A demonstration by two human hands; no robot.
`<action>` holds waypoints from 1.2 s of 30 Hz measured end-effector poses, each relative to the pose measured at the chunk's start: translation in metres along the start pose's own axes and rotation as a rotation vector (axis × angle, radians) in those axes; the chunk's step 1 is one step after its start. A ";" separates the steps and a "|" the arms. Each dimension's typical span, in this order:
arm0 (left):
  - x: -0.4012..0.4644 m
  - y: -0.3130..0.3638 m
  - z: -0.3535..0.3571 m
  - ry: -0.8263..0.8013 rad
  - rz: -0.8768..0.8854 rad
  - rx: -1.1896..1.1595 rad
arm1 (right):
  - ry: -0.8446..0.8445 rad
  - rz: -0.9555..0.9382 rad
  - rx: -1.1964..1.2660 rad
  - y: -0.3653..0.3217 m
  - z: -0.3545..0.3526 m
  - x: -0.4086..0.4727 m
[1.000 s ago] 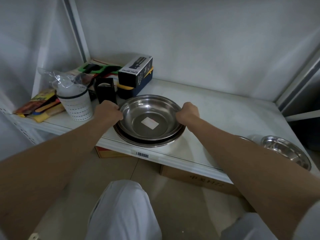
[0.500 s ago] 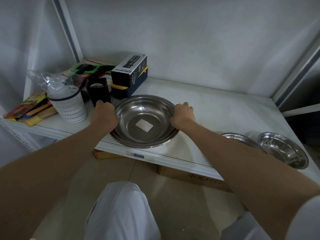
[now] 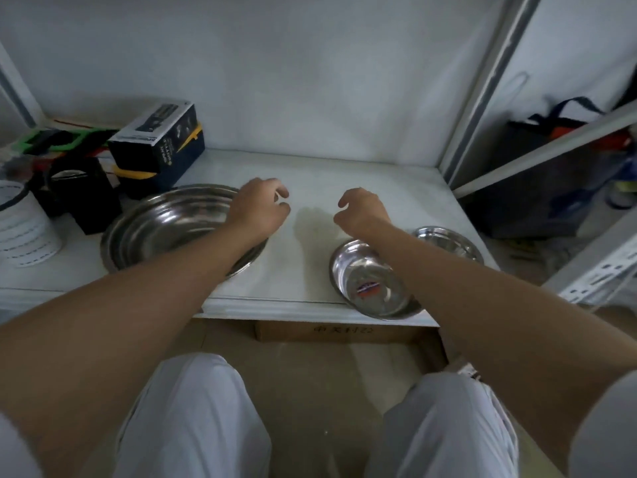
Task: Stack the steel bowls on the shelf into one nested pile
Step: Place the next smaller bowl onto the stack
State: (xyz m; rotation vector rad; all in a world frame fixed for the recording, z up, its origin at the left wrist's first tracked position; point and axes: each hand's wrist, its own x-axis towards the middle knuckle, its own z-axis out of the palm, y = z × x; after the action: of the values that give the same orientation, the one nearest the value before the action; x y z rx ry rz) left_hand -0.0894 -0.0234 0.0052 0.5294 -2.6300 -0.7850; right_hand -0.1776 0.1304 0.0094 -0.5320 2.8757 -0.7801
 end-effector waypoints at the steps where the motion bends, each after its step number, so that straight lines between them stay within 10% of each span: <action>1: 0.001 0.007 0.003 -0.016 0.000 -0.002 | -0.005 0.003 -0.001 0.001 -0.004 -0.002; 8: -0.017 0.070 0.082 -0.257 -0.020 -0.030 | -0.001 0.051 -0.076 0.079 -0.031 -0.033; 22: -0.035 0.059 0.090 -0.166 -0.113 0.066 | 0.061 0.047 -0.071 0.105 -0.029 -0.058; 36: -0.041 -0.052 -0.096 0.193 -0.340 0.031 | 0.035 -0.011 0.475 -0.080 0.010 -0.044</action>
State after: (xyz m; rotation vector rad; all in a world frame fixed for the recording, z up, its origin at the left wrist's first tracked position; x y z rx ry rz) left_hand 0.0002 -0.0886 0.0423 1.0262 -2.4087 -0.7462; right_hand -0.1106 0.0773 0.0423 -0.4716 2.5777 -1.4257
